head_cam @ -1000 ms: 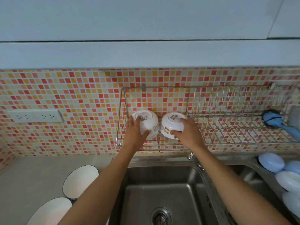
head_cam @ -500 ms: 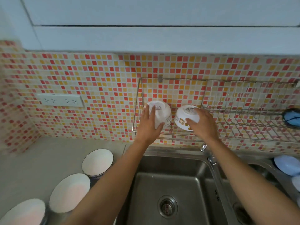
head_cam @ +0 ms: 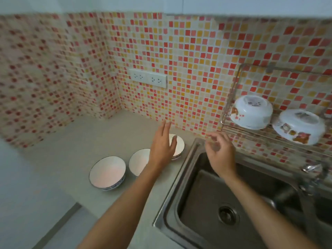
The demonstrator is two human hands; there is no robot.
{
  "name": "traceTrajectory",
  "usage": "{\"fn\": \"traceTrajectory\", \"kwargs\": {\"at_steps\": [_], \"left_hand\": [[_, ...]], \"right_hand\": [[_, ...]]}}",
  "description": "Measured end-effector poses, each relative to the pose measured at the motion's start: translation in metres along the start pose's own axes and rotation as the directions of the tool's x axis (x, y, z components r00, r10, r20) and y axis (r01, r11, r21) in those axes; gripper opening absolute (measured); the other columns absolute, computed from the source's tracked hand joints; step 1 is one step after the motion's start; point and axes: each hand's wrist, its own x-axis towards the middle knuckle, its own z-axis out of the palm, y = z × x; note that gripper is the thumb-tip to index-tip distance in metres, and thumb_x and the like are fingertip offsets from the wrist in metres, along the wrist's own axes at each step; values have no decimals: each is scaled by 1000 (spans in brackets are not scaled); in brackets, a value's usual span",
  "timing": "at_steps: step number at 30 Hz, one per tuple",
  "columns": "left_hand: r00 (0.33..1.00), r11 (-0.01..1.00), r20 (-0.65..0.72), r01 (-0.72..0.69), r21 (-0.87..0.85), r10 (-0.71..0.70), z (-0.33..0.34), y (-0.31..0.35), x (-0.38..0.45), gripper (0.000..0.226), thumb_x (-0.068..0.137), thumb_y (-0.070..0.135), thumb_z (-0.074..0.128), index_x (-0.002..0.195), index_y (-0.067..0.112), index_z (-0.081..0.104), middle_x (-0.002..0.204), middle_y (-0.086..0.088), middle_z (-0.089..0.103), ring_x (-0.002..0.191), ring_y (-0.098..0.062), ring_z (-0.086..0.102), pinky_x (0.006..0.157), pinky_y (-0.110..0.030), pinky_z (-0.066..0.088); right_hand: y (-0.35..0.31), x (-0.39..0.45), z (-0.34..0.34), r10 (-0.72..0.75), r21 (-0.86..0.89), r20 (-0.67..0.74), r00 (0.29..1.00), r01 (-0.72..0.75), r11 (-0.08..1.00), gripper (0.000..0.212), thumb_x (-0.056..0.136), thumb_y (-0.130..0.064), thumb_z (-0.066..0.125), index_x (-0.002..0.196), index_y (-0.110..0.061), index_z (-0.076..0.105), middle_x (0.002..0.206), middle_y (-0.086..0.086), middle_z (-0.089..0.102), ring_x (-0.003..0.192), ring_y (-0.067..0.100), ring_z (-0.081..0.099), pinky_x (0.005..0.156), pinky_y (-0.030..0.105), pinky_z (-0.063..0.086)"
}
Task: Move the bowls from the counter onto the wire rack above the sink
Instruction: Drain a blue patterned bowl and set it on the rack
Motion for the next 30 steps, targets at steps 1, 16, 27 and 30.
{"fn": "traceTrajectory", "kwargs": {"at_steps": [1,16,27,30], "left_hand": [[1000,999,-13,29,17,-29,-9,-21,-6,54,97,31,45,146,19,28,156,-4,25,143,-20,24,116,-35,24],[681,674,3,724,150,-732,-84,-270,-78,57,96,21,48,142,-6,26,145,-27,34,134,-40,30,112,-44,25],[628,629,123,777,-32,-769,-91,-304,-73,31,100,19,36,121,3,52,117,-18,61,108,-33,55,85,-32,38],[646,638,88,763,-107,-758,-100,-301,-77,29,99,26,40,115,9,57,110,-11,64,99,-26,56,80,-29,37]], "right_hand": [[-5,-5,19,37,15,89,995,-39,999,17,90,-14,63,106,-16,66,102,-5,62,92,6,59,75,11,46],[-46,-91,286,644,-277,734,216,-771,574,31,89,-41,63,83,-12,52,76,8,59,59,20,59,65,36,56],[-46,-93,337,704,-315,649,290,-739,595,28,89,-15,45,110,2,53,98,20,69,78,39,72,75,50,59],[-51,-92,331,696,-295,662,278,-757,583,19,89,-14,43,104,-3,50,94,19,68,75,38,72,77,50,59]]}}
